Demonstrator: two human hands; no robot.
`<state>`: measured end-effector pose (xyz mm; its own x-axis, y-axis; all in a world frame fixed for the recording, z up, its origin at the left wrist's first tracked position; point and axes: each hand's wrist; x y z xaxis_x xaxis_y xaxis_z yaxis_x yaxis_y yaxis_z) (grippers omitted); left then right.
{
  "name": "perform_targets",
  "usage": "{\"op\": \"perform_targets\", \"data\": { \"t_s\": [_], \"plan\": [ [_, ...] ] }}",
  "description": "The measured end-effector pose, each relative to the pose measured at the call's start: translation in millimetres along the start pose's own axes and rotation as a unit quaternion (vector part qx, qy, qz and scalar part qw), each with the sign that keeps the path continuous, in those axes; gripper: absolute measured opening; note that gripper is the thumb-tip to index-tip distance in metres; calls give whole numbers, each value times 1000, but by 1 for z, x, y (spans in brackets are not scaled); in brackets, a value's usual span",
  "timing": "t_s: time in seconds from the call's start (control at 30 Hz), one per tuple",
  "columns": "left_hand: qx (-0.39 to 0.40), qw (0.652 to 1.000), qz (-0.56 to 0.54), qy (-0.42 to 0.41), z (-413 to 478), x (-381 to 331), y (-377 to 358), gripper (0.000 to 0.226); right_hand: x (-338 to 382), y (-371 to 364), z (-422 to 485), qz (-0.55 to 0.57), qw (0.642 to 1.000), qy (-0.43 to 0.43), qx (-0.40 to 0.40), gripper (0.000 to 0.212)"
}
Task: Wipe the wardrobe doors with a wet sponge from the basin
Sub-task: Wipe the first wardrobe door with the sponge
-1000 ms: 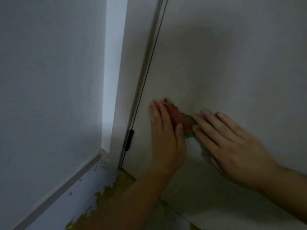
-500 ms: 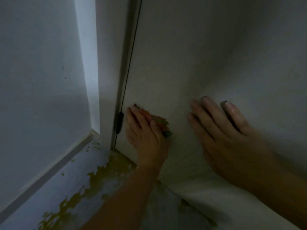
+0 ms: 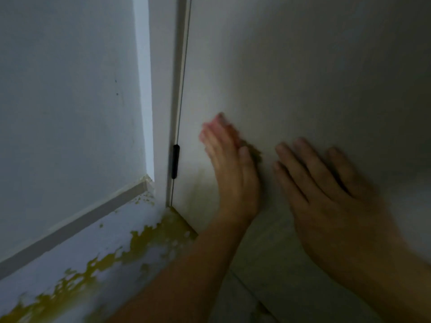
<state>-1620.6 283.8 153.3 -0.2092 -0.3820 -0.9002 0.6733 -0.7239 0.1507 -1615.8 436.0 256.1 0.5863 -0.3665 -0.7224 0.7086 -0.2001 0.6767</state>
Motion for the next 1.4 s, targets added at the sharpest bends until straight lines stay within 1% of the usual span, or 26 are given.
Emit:
{"op": "perform_targets", "data": {
  "t_s": [0.03,0.07,0.1,0.17,0.27,0.3,0.33,0.4,0.5,0.57,0.6,0.67,0.7,0.73,0.8,0.87,0.93,1.0,1.03,1.07,1.13,1.17,1.2,1.23,1.33,1.4],
  "plan": [
    [14,999,12,-27,-12,-5,-8,65,-2,-1,-7,2,1000,-10,-5,61],
    [23,999,25,-34,-30,-4,-18,65,-4,-3,-15,1,1000,-19,-3,60],
    [30,999,32,-19,-48,4,-29,66,-5,-6,-23,-1,1000,-26,-3,60],
    [20,998,29,61,-68,33,-38,65,-7,-9,-35,-13,1000,-24,6,62],
    [-36,981,-20,190,-42,54,-24,61,-6,-4,-34,-18,998,-15,56,70],
    [-41,976,-35,210,-34,51,-20,59,-5,0,-32,-30,998,-12,63,72],
    [-36,977,-38,205,-34,46,-21,58,-6,2,-33,-28,998,-8,61,73],
    [-8,989,-6,145,-53,27,-34,60,-6,-1,-38,-7,999,13,52,70],
    [17,996,61,55,-97,-3,-67,66,-7,6,-39,20,994,45,98,68],
    [25,998,45,48,-104,-8,-76,70,-10,10,-37,19,995,43,84,68],
    [18,997,56,43,-98,-3,-72,69,-11,8,-35,18,997,40,69,66],
    [8,996,66,57,-73,12,-49,64,-9,-3,-31,29,999,32,30,66],
    [13,996,56,70,-53,15,-32,64,-7,-6,-27,34,999,18,10,67],
    [20,996,58,65,-31,14,-13,64,-4,-7,-23,48,999,8,3,69],
    [31,995,95,-14,7,-4,20,65,0,-11,-18,77,997,-1,-6,69],
    [61,979,147,-130,32,-23,37,66,4,-13,-18,78,996,-22,-25,67],
    [94,942,215,-239,44,-32,44,67,9,-14,-20,64,997,-35,-35,64],
    [120,901,273,-315,53,-30,51,66,13,-14,-20,58,997,-50,-34,61],
    [120,893,286,-326,58,-26,55,66,15,-14,-18,57,996,-57,-33,61],
    [106,900,287,-311,63,-20,59,66,18,-14,-16,52,997,-58,-29,61],
    [47,944,241,-221,73,-9,66,68,22,-13,-8,40,998,-45,-9,63],
    [25,958,217,-183,74,-6,67,67,24,-12,-5,36,999,-39,2,64],
    [19,964,205,-166,71,-1,65,66,25,-11,-2,37,999,-38,10,64],
    [28,964,203,-169,62,5,60,66,26,-11,1,40,998,-38,14,64],
    [100,945,230,-210,2,34,27,68,26,-10,2,40,999,-31,10,61],
    [123,948,233,-180,-44,57,4,70,27,-13,-1,42,999,-28,4,60]
  ]
}}
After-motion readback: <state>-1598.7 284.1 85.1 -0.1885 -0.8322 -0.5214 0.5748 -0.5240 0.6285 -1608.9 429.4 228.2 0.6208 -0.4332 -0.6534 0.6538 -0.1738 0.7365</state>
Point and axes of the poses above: each hand's wrist, its own z-axis towards the middle knuckle, its own y-axis out of the back of the hand, x = y × z, and after that the axes turned 14 degrees about x, right-handed
